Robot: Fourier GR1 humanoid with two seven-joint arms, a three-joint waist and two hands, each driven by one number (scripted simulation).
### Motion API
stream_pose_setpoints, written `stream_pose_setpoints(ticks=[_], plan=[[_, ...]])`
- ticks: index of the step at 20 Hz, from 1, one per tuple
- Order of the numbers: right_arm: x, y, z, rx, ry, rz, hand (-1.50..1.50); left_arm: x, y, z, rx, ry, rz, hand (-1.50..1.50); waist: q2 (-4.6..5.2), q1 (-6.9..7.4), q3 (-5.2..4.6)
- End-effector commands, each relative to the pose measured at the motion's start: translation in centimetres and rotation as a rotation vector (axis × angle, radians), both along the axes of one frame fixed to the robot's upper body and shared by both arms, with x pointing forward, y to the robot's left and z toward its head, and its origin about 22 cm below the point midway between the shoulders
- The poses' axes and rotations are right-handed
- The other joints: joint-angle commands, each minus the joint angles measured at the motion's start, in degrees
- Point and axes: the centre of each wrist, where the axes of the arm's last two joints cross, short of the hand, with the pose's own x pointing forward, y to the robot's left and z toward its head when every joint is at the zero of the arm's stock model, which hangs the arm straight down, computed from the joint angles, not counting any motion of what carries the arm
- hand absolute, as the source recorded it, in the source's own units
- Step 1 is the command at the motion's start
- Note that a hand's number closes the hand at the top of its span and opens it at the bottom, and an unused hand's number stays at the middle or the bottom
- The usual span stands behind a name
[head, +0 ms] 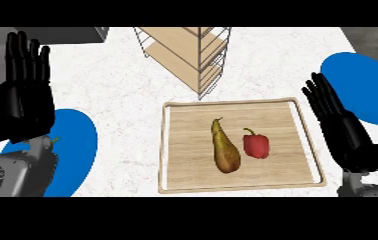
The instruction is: Pick the bell pepper from the tray and place it in the tiered shelf
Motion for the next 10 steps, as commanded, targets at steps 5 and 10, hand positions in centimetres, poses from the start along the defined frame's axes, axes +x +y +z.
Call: stream_pose_setpoints(ticks=[5,10], plan=[[-2.1,-5.6,5.2,-0.314,-0.317,-0.311,1.50,-4.6,3.5,-10.4,-0.016,0.638,0.008,0.00,0.23,-2.78,-0.93],[-6.6,-10.0,0.4,-0.476,0.026,-0.659,1.50,-6.1,2.3,-13.4,-0.080,0.857,-0.110,0.00,0.60,-2.24,-0.79]])
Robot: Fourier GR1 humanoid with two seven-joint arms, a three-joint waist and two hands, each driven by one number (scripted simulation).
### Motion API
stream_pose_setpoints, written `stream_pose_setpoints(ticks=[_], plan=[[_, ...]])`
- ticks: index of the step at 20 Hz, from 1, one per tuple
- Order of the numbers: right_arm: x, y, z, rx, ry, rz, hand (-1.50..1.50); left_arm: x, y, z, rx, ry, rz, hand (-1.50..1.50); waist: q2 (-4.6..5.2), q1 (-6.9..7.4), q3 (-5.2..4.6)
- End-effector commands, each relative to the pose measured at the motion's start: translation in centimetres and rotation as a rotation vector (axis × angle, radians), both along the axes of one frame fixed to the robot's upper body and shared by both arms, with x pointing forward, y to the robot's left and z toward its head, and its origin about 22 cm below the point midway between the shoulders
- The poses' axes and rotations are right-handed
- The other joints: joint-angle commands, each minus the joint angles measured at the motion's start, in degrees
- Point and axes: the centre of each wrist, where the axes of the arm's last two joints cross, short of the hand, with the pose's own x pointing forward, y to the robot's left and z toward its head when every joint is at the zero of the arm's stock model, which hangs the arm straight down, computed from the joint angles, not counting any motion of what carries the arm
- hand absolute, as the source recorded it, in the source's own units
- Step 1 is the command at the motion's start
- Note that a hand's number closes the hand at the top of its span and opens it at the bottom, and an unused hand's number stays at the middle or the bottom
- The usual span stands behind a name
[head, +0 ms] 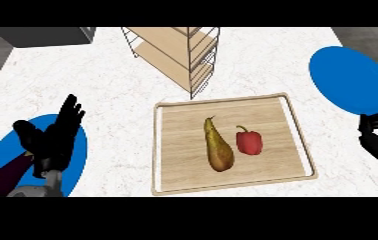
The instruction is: Pick the bell pepper from the tray and place it in the tiered shelf
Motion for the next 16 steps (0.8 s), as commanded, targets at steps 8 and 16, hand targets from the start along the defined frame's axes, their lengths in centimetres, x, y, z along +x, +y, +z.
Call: stream_pose_setpoints(ticks=[8,16], plan=[[-8.8,-0.2,-0.4,-0.089,0.072,0.080,-1.50,0.6,-0.3,-1.4,-0.019,0.208,-0.103,0.00,-0.38,3.29,0.29],[-10.1,6.3,6.2,-0.164,0.262,0.183,-1.50,0.1,-0.1,-1.7,-0.044,0.220,-0.138,0.00,-0.18,4.69,0.17]])
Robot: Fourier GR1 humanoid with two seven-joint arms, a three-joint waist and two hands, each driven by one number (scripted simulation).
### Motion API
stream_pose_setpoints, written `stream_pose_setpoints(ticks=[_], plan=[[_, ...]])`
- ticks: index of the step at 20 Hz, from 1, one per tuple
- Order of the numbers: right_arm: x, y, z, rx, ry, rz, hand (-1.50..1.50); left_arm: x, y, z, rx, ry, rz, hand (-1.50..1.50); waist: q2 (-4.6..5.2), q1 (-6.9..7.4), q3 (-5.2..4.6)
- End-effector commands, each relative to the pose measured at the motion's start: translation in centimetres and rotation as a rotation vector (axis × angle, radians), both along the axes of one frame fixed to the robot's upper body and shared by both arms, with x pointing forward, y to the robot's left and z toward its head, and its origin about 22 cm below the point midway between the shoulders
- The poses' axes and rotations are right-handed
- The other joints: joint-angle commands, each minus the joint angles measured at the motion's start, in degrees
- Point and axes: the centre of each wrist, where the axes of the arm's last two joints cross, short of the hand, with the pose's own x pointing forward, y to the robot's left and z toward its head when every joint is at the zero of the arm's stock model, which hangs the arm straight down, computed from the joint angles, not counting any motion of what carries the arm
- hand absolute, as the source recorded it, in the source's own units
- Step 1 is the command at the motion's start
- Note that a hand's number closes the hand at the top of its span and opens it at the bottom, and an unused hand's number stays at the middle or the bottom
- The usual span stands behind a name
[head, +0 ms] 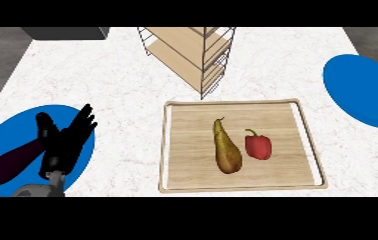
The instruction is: Pick the bell pepper from the tray and place it in the tiered shelf
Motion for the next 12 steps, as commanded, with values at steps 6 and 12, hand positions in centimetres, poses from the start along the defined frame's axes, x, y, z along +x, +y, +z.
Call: stream_pose_setpoints(ticks=[6,12], plan=[[-0.7,6.7,5.4,-0.116,0.170,-0.094,-1.50,-0.3,0.0,-0.4,0.009,-0.001,-0.025,0.00,0.29,1.80,-0.13],[3.5,7.8,5.2,-0.185,0.206,-0.249,-1.50,0.9,-0.8,0.7,-0.002,0.004,-0.049,0.00,0.36,2.86,-0.20]])
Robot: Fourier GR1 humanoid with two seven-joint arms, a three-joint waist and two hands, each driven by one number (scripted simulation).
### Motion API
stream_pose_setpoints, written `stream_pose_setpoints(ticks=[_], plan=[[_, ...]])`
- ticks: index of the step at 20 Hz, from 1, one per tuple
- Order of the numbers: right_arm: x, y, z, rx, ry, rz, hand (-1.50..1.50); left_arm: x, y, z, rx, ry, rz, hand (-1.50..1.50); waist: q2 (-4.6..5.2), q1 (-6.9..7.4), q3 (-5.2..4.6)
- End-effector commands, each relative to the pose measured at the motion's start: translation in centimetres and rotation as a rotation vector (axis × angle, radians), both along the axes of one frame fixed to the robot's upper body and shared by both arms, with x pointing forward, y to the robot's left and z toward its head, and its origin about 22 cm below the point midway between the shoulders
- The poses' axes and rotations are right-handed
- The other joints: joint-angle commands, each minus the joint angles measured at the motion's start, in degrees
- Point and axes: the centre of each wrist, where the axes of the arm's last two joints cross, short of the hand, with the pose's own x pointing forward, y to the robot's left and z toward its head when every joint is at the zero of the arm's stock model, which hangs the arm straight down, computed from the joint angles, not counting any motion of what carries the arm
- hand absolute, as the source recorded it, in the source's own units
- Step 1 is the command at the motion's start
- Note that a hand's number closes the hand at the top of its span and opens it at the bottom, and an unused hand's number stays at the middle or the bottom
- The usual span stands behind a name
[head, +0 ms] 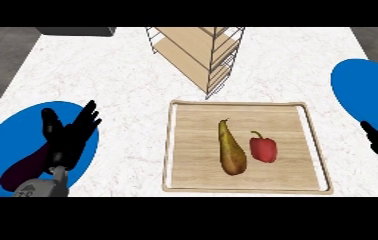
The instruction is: Pick the bell pepper from the tray and place it in the tiered shelf
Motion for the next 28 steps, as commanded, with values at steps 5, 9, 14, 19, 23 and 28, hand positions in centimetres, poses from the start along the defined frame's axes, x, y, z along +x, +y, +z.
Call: stream_pose_setpoints(ticks=[5,9,14,19,23,28], plan=[[3.5,6.0,-0.4,-0.191,0.065,-0.107,-1.50,0.5,-0.6,-0.1,-0.007,0.020,-0.003,0.00,-0.05,-0.07,0.06],[6.3,7.9,-2.6,-0.242,0.173,-0.092,-1.50,-0.2,0.2,-0.8,-0.026,0.014,-0.001,0.00,-0.06,-0.42,0.12],[6.4,11.9,-2.5,-0.293,0.212,-0.093,-1.50,0.5,0.8,-1.0,0.010,0.022,0.021,0.00,-0.18,-1.15,0.09],[7.2,11.9,-3.1,-0.309,0.239,-0.155,-1.50,-0.5,0.3,-0.2,-0.005,0.025,0.034,0.00,-0.33,-1.11,0.17],[6.4,13.0,-4.7,-0.338,0.251,-0.176,-1.50,-1.6,1.7,-1.7,-0.007,0.025,0.030,0.00,-0.31,-1.38,0.14],[5.6,13.3,-6.3,-0.331,0.242,-0.179,-1.50,-0.7,0.7,-1.7,0.012,0.025,0.028,0.00,-0.28,-1.71,0.18]])
